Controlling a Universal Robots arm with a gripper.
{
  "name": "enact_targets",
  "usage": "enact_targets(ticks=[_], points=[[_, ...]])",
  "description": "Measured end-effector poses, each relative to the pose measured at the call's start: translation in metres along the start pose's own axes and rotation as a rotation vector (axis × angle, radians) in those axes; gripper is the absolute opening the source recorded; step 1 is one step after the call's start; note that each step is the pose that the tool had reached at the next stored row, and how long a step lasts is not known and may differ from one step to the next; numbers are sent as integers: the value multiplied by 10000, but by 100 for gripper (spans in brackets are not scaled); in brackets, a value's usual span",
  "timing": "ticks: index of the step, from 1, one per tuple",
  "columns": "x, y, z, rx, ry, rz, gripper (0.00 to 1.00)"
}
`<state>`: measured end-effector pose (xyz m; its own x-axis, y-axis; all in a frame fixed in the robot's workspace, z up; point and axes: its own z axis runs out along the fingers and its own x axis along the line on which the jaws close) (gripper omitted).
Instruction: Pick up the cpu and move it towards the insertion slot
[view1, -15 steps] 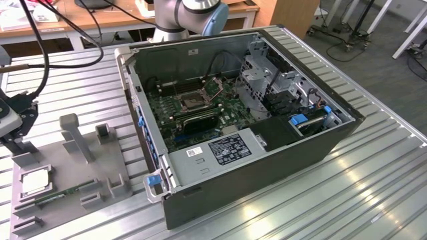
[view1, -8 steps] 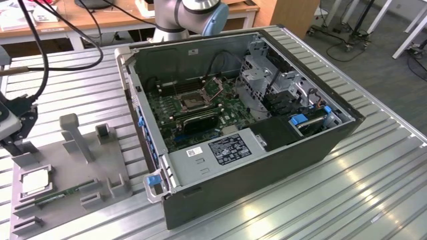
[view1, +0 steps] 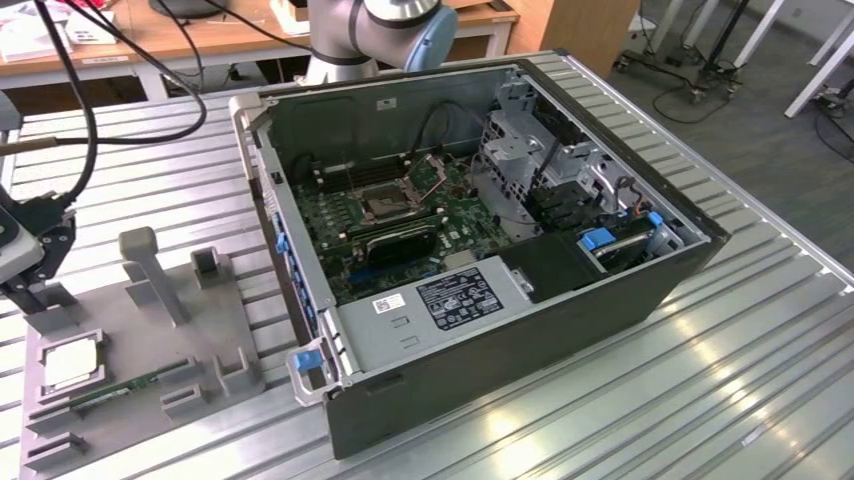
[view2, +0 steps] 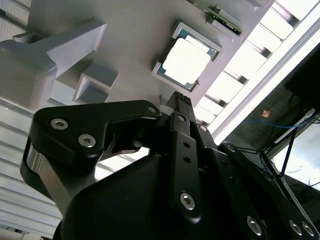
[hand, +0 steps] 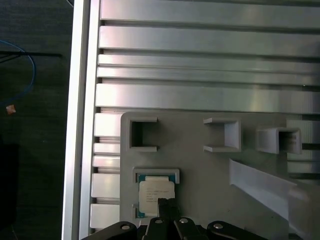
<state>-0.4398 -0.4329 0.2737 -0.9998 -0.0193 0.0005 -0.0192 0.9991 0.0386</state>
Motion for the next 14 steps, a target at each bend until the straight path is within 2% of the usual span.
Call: enact_targets(ticks=[9, 14], points=[[2, -57, 13, 0, 1, 1, 11], [8, -80, 47, 0, 0, 2, 11]])
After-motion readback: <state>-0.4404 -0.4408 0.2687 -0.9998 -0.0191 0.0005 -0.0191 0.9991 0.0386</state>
